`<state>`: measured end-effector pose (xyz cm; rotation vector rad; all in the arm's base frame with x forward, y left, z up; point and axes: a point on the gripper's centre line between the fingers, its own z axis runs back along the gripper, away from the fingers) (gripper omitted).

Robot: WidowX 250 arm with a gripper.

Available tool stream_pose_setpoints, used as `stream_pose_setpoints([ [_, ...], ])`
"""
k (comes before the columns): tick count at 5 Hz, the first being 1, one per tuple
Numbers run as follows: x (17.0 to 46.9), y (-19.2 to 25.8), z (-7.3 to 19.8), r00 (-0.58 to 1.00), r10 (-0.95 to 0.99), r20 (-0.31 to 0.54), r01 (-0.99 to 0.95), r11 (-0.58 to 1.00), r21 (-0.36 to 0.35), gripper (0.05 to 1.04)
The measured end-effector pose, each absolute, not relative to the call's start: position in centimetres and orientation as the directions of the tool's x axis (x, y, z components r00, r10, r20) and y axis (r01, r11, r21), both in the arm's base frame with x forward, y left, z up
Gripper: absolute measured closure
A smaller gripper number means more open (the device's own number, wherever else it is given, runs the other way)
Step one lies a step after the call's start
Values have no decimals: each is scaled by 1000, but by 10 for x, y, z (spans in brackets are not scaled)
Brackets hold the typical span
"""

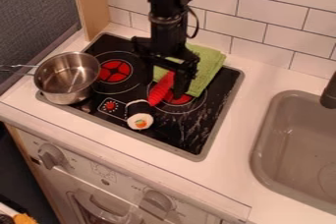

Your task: Move the sushi roll to the left burner.

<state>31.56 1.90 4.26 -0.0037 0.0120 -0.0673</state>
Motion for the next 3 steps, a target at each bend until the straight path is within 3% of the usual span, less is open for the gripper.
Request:
stream_pose_setpoints([
  [2,277,28,43,997,-72,14,72,997,-6,83],
  [3,271,31,30,999,-54,-6,54,998,-12,83],
])
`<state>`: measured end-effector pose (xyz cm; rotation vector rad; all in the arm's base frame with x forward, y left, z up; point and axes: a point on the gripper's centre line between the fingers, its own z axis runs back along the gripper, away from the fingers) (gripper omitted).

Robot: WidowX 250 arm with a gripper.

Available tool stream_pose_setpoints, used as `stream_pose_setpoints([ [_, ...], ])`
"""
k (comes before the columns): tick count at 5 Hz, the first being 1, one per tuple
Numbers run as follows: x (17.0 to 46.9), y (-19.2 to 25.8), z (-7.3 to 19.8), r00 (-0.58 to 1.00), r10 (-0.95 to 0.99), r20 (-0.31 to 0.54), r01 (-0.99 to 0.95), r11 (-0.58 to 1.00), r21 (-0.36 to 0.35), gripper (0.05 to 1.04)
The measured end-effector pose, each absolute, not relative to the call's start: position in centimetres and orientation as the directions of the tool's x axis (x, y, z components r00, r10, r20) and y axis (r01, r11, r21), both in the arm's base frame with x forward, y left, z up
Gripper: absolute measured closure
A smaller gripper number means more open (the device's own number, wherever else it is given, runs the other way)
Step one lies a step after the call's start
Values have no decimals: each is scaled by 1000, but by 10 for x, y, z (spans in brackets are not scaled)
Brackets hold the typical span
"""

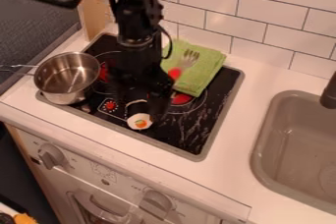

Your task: Move the sushi roll to the left burner.

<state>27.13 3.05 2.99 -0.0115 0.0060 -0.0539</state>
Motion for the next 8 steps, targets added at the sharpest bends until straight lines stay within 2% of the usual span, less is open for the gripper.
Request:
stream_pose_setpoints([
  [1,272,30,12,999,-30,-33,30,999,-18,83],
  [2,273,29,9,999,-27,-30,27,999,-18,151],
  [3,272,23,19,999,-53,-11,53,998,-21,411],
  [4,275,21,63,994,-75,76,76,997,-8,583],
  [5,297,39,91,990,-42,134,43,999,-6,615],
  [6,341,66,89,990,5,138,-5,1000,-2,618],
  [7,383,85,66,995,44,92,-47,999,27,618],
  [8,401,102,43,997,63,51,-65,997,41,618],
])
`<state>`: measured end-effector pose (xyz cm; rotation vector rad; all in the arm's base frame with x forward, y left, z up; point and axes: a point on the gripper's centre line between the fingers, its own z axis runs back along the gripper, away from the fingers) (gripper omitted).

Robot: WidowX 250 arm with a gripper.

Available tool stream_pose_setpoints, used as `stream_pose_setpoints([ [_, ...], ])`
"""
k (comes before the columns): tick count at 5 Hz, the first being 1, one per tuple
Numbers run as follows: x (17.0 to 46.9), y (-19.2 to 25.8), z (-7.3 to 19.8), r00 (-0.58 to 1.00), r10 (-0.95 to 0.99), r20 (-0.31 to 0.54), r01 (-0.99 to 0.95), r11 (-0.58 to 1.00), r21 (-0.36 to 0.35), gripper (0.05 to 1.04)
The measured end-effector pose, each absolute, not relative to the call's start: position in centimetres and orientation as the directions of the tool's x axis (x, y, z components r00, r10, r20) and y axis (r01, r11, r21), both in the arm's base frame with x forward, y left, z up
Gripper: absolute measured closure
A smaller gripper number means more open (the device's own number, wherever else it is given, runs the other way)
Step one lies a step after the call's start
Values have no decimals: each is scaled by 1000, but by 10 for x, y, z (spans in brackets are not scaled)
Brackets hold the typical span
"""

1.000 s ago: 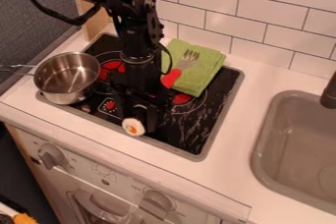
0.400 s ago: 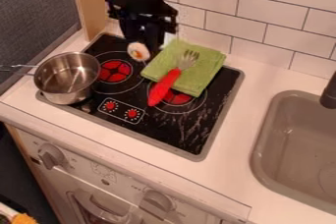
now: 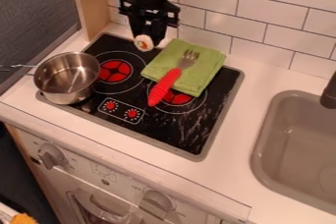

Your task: Move the sushi roll to the left burner.

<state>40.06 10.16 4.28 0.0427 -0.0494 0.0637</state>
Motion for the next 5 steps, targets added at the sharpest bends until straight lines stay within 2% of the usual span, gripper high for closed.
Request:
stream_pose_setpoints([
  [2,397,131,31,995,97,13,-98,993,64,618],
  [3,392,131,24,996,91,2,-91,993,72,537],
  [4,391,133,24,997,80,9,-80,994,70,239],
  [5,392,130,44,995,61,82,-65,997,46,76],
])
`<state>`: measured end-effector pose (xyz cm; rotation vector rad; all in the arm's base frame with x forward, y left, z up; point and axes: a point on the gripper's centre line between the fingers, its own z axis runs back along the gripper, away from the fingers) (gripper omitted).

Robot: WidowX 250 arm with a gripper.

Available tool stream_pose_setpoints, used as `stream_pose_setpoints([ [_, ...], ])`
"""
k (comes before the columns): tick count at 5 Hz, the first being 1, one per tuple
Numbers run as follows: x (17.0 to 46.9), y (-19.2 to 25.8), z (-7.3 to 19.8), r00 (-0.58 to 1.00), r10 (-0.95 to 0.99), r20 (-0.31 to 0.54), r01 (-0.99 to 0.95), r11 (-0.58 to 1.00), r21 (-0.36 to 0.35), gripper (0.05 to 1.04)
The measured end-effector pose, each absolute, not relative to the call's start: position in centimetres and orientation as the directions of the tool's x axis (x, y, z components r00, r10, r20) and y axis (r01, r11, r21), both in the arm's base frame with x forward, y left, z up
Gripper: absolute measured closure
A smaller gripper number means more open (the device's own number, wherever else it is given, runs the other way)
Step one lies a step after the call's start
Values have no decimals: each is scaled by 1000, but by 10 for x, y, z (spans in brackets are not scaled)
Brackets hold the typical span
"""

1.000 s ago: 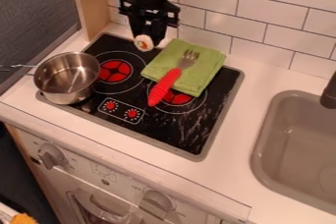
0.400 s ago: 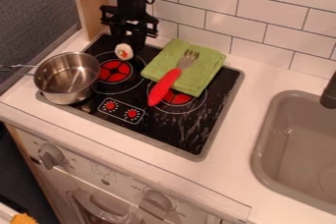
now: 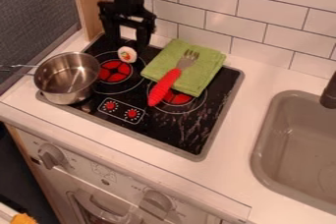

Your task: Move the sushi roll to the left burner.

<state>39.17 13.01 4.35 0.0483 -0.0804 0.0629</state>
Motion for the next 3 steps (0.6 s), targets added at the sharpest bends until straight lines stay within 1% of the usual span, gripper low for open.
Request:
stream_pose_setpoints([
  [1,389,124,68,989,26,145,-31,999,37,80],
  [2,382,118,93,982,-2,191,-5,999,34,83],
  [3,376,114,91,985,-12,172,7,999,33,83],
])
